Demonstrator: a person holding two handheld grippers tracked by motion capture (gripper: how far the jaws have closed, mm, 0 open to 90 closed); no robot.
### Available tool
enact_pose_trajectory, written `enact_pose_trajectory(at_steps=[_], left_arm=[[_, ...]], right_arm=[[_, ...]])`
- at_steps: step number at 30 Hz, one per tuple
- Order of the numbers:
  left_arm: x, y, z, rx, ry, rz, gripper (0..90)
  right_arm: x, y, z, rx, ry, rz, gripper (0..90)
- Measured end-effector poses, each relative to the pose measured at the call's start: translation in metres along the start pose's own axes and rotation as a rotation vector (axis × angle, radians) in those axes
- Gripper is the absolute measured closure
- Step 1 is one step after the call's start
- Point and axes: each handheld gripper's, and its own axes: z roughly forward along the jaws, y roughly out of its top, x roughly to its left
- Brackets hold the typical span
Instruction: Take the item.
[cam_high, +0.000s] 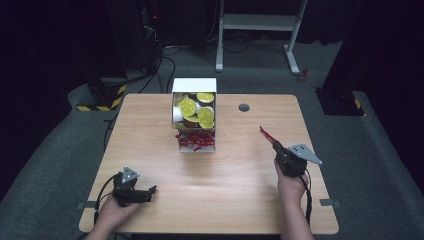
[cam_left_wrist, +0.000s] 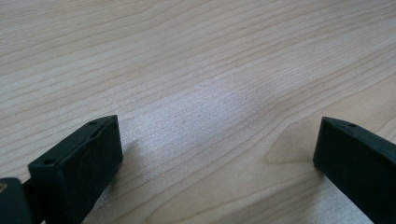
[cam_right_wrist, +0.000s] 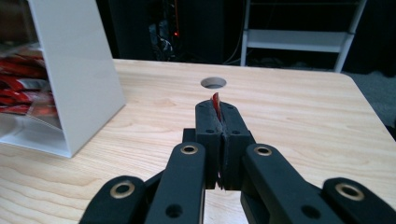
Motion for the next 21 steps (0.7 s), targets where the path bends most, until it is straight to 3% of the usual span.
enact_pose_trajectory(at_steps=[21], left_arm=[[0.000, 0.000, 0.000, -0.001, 0.002, 0.004, 1.5]], right_arm=[[-0.014, -0.021, 0.018, 0.101, -0.072, -0.008, 88.7]])
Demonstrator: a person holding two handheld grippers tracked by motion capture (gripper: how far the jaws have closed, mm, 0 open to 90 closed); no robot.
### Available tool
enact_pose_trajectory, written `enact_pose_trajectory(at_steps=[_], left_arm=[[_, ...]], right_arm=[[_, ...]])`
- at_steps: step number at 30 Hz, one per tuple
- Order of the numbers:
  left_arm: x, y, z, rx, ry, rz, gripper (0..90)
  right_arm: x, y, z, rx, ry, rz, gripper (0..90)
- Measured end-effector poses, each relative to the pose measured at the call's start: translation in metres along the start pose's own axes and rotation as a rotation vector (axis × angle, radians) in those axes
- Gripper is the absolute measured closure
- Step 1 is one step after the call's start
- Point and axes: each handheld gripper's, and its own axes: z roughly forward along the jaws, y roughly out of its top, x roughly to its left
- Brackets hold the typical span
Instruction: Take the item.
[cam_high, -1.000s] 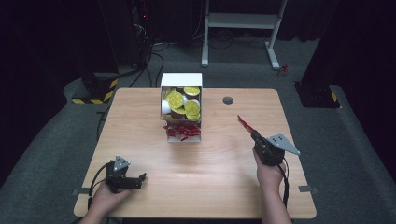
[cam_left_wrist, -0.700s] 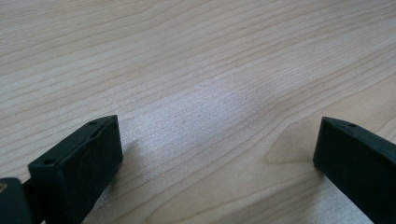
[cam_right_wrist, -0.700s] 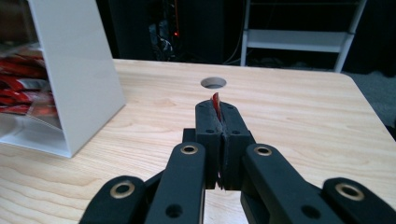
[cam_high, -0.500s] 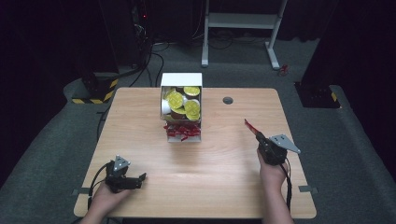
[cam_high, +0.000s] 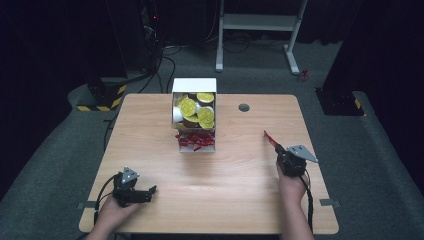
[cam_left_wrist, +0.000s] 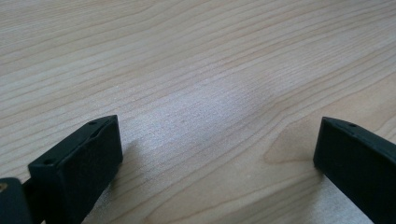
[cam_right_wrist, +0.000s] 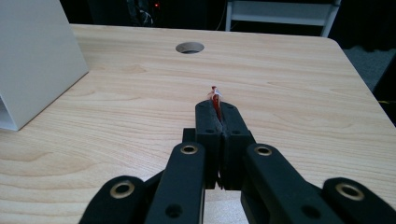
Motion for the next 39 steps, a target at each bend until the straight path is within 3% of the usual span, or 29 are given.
enact_pose_trajectory(at_steps=[16, 29, 39], left_arm=[[-0.001, 0.000, 0.000, -0.001, -0.003, -0.004, 1.4], [-0.001, -0.001, -0.001, -0.003, -0.007, 0.001, 1.3], [-0.001, -0.001, -0.001, -0.003, -0.008, 0.001, 1.2]], right_arm=[[0.002, -0.005, 0.009, 0.075, -0.025, -0.023, 88.2], [0.008, -0.017, 0.027, 0.213, -0.029, -0.064, 87.3], [0.011, -0.017, 0.031, 0.244, -0.041, -0.076, 87.0]])
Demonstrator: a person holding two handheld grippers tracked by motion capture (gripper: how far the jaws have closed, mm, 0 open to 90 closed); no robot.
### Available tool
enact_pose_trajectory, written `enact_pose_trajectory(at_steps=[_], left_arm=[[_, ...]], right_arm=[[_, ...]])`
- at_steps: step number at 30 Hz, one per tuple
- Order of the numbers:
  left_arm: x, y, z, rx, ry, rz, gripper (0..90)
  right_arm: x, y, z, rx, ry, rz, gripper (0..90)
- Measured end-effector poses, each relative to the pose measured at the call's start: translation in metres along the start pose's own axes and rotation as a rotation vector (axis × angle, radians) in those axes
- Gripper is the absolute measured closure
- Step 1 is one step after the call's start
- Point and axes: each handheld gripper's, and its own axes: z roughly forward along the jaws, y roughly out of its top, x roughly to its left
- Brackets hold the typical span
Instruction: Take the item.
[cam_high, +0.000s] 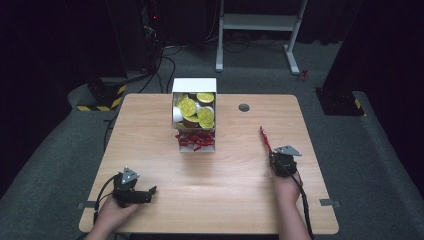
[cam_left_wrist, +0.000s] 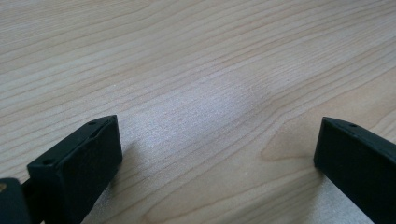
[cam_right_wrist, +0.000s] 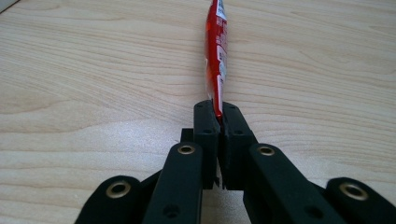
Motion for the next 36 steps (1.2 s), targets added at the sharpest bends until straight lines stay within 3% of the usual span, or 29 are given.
enact_pose_trajectory(at_steps=[11, 20, 29, 36], left_arm=[[0.000, 0.000, 0.000, 0.003, -0.002, 0.006, 0.5], [0.000, 0.000, 0.000, 0.002, -0.002, 0.006, 0.4], [0.000, 0.000, 0.000, 0.002, -0.005, 0.008, 0.4], [0.000, 0.000, 0.000, 0.003, -0.005, 0.008, 0.4]], right_arm=[[0.000, 0.000, 0.000, 0.008, 0.008, 0.001, 84.6], [0.000, 0.001, -0.001, 0.003, 0.035, 0.024, 73.0], [0.006, 0.008, -0.012, -0.052, 0.069, 0.039, 69.0], [0.011, 0.013, -0.020, -0.095, 0.068, 0.014, 67.6]])
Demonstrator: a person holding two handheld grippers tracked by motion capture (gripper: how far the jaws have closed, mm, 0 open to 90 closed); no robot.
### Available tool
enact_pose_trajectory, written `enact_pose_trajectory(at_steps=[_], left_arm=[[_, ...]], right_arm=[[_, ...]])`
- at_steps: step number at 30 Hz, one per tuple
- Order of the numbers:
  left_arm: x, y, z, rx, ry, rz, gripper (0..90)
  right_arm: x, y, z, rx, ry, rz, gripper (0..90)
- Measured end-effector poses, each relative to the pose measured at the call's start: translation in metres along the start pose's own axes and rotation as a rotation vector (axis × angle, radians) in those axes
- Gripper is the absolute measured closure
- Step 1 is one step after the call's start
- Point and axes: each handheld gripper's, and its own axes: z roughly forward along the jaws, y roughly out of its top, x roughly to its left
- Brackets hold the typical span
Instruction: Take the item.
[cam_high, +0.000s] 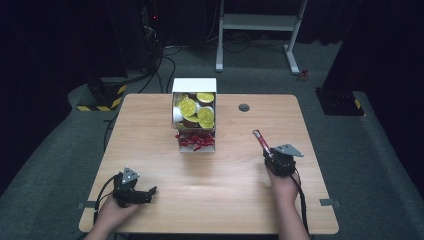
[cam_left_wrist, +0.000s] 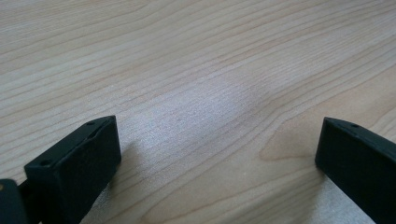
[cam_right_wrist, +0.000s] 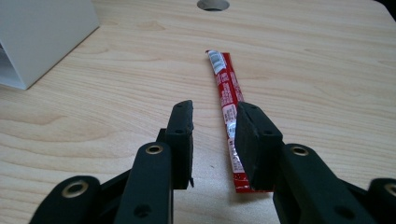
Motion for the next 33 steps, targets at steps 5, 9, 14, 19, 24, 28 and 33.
enact_pose_trajectory(at_steps=[5, 9, 14, 19, 24, 28, 33], left_arm=[[0.000, 0.000, 0.000, 0.000, 0.000, 0.000, 0.4], [0.000, 0.000, 0.000, 0.000, 0.000, 0.000, 0.4], [0.000, 0.000, 0.000, 0.002, 0.000, 0.003, 0.5], [0.000, 0.000, -0.001, 0.006, 0.000, 0.008, 0.5], [0.001, 0.000, 0.000, 0.006, -0.001, 0.012, 0.4], [0.000, 0.000, 0.000, 0.000, 0.000, 0.007, 0.4], [0.000, 0.000, 0.000, 0.002, -0.001, 0.007, 0.4]], right_arm=[[0.002, 0.002, -0.004, -0.014, -0.003, 0.003, 66.7], [0.004, 0.005, -0.008, -0.030, -0.003, 0.001, 66.5], [0.007, 0.007, -0.011, -0.038, 0.008, -0.002, 65.4], [0.010, 0.011, -0.008, -0.015, 0.014, -0.013, 64.1], [0.015, 0.018, -0.013, -0.013, 0.014, -0.035, 62.6], [0.023, 0.020, -0.018, -0.024, 0.013, -0.043, 59.0], [0.032, 0.017, -0.022, -0.027, 0.025, -0.049, 55.6]])
